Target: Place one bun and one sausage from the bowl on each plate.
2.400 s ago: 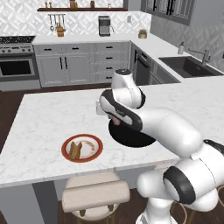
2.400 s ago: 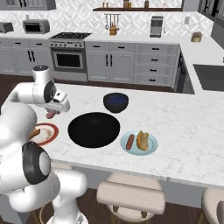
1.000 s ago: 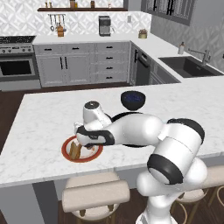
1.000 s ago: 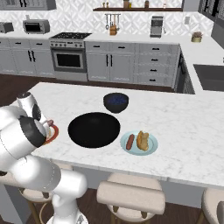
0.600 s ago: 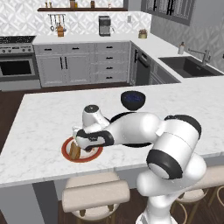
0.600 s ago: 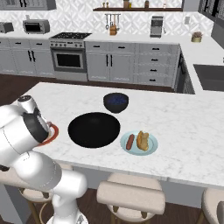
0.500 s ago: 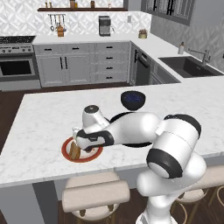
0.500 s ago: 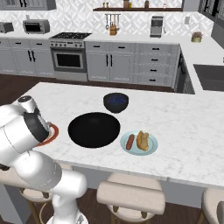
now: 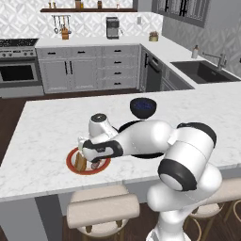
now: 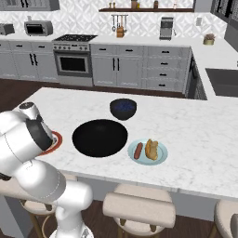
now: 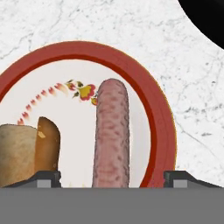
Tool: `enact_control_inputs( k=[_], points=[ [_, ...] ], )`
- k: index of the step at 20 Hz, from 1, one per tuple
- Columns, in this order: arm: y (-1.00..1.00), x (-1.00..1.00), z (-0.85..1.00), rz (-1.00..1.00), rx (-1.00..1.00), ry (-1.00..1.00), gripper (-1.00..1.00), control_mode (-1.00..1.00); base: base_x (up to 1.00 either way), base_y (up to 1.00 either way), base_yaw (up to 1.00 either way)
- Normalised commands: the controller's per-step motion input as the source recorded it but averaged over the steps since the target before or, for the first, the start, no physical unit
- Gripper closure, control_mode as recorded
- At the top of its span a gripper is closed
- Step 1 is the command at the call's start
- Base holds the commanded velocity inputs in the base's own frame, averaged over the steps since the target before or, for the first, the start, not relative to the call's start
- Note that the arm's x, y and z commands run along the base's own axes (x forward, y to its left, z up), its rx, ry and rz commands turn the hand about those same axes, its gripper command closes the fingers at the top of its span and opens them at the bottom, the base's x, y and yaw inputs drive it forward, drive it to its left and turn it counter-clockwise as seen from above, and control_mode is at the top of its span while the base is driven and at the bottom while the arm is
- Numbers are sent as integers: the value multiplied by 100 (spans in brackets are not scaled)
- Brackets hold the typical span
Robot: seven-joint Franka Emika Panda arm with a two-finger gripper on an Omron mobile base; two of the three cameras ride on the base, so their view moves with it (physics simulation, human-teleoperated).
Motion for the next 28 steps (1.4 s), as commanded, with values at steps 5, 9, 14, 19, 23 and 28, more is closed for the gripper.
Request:
enact_control_inputs(
  k=[5, 9, 14, 19, 23, 28],
  points=[
    [0, 0, 7, 0, 0, 0, -100, -100, 0, 0, 0],
    [-15, -6, 75, 0, 0, 0, -100, -100, 0, 0, 0],
    [-41, -27, 100, 0, 0, -2, -100, -100, 0, 0, 0],
    [-61, -14, 100, 0, -1, -2, -100, -100, 0, 0, 0],
    [-100, -8, 59, 0, -6, 1, -100, -100, 0, 0, 0],
    [-100, -34, 15, 0, 0, -4, -100, -100, 0, 0, 0]
  ],
)
